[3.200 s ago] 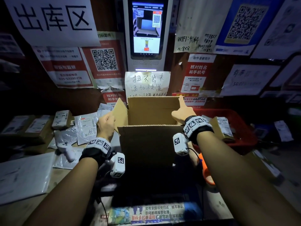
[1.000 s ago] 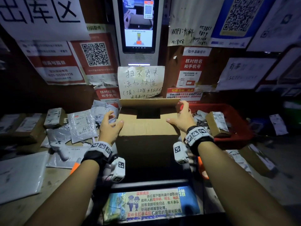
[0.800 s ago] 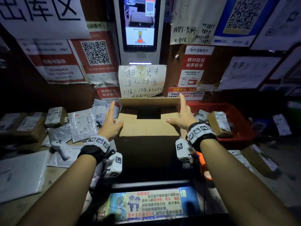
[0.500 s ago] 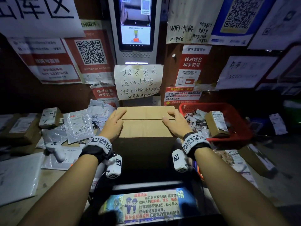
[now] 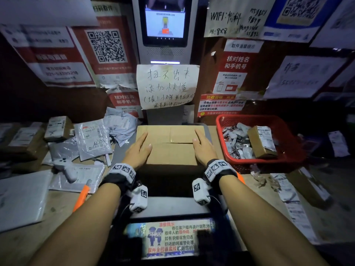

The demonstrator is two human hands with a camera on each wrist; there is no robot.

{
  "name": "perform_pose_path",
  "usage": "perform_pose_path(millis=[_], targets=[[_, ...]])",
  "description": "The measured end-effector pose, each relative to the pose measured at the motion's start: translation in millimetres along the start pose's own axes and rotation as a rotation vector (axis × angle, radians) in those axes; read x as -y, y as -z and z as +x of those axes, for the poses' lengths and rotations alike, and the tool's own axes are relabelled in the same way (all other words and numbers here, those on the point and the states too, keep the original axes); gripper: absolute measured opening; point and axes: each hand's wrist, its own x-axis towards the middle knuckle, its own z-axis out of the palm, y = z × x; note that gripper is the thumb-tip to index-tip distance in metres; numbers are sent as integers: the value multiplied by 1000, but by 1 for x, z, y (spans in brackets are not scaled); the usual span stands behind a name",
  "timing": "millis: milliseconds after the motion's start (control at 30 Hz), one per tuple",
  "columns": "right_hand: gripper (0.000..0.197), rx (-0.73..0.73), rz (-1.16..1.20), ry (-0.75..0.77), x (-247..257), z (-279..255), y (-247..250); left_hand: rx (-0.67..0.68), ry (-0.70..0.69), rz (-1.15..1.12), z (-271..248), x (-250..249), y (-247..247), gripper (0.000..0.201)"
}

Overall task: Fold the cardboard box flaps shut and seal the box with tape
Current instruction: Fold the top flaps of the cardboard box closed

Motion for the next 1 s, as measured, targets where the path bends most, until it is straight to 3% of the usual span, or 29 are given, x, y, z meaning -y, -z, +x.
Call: perform_pose_path(millis=[167, 400, 600, 800, 1000], targets=[[46, -1, -94, -45, 5, 0, 0, 20, 71, 39, 8, 8, 2, 71], [37, -64, -274, -89, 10, -10, -17, -189, 153, 271, -5, -5, -14, 43], [50, -19, -428, -93, 7, 1, -21, -186, 132, 263, 1, -6, -21, 47], [59, 52, -445, 9, -3, 6, -23, -159, 68, -14, 3, 3, -17, 50], [71, 71, -472, -77, 5, 8, -23, -178, 66, -87, 2, 0, -18, 50]])
